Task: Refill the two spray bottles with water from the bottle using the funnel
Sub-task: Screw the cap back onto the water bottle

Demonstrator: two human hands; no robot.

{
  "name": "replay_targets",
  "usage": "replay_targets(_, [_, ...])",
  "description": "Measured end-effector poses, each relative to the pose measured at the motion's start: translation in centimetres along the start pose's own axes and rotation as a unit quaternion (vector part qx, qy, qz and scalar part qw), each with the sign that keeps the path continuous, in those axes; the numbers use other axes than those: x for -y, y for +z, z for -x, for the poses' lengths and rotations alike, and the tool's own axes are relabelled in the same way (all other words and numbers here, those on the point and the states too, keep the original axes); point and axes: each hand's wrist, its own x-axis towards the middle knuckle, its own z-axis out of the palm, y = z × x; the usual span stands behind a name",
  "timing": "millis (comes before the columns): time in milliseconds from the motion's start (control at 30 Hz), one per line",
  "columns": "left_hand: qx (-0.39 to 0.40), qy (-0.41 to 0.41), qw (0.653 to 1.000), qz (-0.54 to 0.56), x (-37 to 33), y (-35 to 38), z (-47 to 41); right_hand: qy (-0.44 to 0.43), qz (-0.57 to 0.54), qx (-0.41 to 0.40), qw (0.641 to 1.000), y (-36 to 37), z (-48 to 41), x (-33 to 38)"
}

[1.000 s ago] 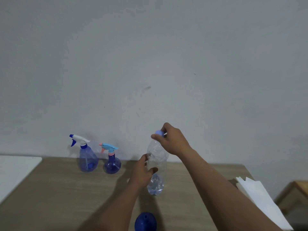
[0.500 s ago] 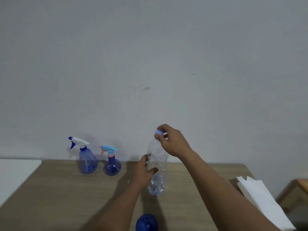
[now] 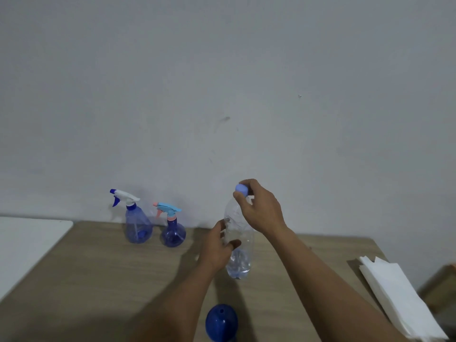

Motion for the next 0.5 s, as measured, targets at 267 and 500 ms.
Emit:
replay_targets(267, [-0.003, 0.004, 1.000, -0.010, -0.3, 0.4, -0.1, 0.053, -0.055, -0.023, 0.997, -0.2, -0.4, -0.3])
replay_targets(500, [-0.012, 0.005, 1.000, -0.018, 0.2, 0.4, 0.3, 0.036, -0.088, -0.028, 0.995, 0.3, 0.6, -0.9])
